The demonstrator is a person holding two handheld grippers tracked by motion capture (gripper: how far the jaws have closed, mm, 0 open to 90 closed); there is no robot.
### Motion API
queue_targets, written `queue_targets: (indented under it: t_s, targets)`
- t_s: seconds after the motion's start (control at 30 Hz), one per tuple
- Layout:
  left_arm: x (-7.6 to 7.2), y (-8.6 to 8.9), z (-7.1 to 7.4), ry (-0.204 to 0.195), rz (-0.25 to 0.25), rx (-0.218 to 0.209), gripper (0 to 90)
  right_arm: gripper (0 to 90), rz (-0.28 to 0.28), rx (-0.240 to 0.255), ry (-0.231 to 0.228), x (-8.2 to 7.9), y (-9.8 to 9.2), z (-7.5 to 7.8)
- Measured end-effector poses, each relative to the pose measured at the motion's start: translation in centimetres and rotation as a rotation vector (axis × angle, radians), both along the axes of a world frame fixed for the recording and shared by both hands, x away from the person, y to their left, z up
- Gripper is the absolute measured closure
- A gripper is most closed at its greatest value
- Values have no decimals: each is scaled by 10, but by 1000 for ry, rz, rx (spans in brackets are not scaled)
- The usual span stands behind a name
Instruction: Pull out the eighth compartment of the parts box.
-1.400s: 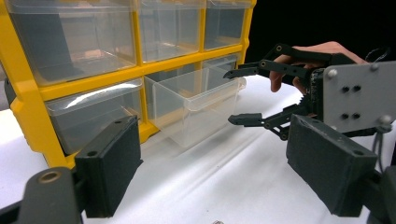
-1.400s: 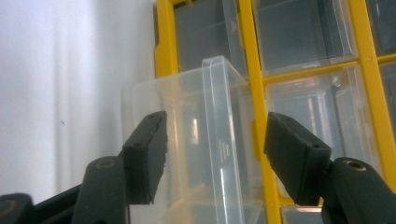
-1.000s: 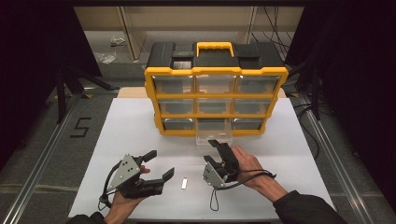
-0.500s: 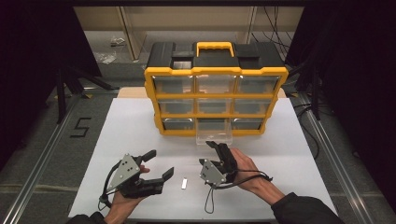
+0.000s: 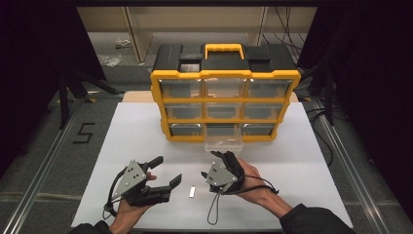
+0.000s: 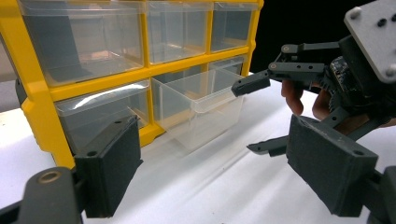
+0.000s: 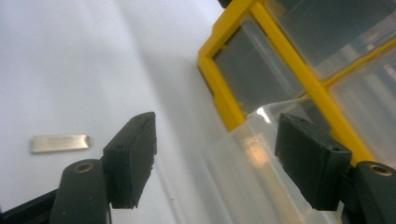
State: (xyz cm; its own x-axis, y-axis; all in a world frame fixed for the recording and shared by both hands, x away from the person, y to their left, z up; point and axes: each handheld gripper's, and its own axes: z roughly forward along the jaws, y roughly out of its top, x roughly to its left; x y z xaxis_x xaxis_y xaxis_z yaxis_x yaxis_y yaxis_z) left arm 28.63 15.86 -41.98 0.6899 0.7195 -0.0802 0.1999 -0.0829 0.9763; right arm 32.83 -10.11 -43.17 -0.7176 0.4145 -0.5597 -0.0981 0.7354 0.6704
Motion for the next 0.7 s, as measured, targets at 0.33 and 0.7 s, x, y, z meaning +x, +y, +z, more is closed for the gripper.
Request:
queue_targets:
  t_s: [0.33, 0.7]
  targets:
    - [1, 0, 0, 1, 2, 1, 174, 288, -34, 119, 193, 6, 0, 4]
    - [1, 1, 0, 3, 8, -2, 174, 273, -52, 192, 361, 7, 6, 6]
